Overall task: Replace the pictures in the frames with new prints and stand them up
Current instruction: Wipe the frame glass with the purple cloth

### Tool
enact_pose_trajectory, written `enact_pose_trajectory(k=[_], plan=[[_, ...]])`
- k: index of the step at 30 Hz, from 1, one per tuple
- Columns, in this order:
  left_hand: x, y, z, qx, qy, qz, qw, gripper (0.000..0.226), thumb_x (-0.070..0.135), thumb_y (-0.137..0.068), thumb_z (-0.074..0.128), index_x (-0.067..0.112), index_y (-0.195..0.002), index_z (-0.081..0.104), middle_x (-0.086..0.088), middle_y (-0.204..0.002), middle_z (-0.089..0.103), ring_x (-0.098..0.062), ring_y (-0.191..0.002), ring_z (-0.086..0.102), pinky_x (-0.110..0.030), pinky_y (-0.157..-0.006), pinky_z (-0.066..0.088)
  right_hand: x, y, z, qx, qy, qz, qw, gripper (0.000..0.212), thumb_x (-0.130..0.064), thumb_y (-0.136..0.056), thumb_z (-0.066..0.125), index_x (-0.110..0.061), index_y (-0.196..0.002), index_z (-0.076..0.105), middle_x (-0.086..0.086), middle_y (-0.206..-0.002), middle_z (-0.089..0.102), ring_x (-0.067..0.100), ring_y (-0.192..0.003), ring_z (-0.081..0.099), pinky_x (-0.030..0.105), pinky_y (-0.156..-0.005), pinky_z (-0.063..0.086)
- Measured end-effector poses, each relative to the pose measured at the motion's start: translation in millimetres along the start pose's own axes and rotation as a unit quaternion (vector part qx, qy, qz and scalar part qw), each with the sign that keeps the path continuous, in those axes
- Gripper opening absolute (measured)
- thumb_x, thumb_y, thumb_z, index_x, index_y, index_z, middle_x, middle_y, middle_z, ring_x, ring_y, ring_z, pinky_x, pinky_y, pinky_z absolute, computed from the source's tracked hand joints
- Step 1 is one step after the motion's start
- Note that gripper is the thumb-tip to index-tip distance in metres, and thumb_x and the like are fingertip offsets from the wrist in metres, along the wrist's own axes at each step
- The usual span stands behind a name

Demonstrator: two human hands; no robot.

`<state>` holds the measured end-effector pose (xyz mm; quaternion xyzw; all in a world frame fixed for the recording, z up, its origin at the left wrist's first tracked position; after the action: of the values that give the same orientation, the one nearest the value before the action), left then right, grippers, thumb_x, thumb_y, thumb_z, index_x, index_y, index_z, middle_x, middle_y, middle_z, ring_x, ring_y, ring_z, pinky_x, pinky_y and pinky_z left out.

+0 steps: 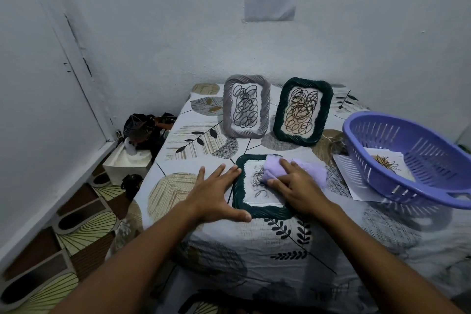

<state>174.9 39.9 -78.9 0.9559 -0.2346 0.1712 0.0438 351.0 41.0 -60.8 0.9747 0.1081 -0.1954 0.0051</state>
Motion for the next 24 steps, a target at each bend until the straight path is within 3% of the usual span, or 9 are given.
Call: enact_pose_trajectory(k=[7,18,24], plan=[[0.4,0.6,-1.5,0.001,0.002,-0.001,1.000,0.128,0.095,-0.047,0.047,0.034,-0.153,0.010,0.014,-0.161,0.006,-0.005,-0.147,-0.005,-0.051,-0.117,-0.013,3.0,-45.0,-6.1,0.008,0.002,0.040,0.999,0.050,-0.055,-0.096,0.038,-0.021,-0.121,0.066,0.009,-0.159,0.019,0.033,-0.143,0.022,0.046,-0.116,0.022],[2.5,2.8,-3.7,0.006,0.012,-0.005,1.000,0.130,0.095,-0.046,0.048,0.032,-0.153,0.012,0.014,-0.160,0.008,-0.005,-0.147,-0.004,-0.051,-0.118,-0.012,-14.3,22.6,12.3,-0.029,0.003,-0.043,0.999,0.046,-0.054,-0.095,0.038,-0.027,-0.115,0.070,-0.003,-0.160,0.012,0.026,-0.148,0.001,0.049,-0.117,0.017],[3.4,2.8,-3.8,0.007,0.013,0.000,1.000,0.128,0.092,-0.048,0.052,0.031,-0.153,0.013,0.015,-0.160,0.009,-0.004,-0.147,-0.004,-0.050,-0.117,-0.014,-17.5,34.2,9.2,-0.014,-0.001,-0.044,0.999,0.043,-0.052,-0.096,0.040,-0.029,-0.114,0.070,-0.001,-0.160,0.015,0.022,-0.148,0.002,0.038,-0.116,0.019]])
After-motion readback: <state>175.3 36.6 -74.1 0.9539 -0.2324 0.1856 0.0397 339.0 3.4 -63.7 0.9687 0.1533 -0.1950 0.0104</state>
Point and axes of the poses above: each hand's wrist, its own y-axis away from the middle knuckle, its own z-axis out of the palm, x = y × z, the point moved 10 cm from there along -y, towards the middle knuckle
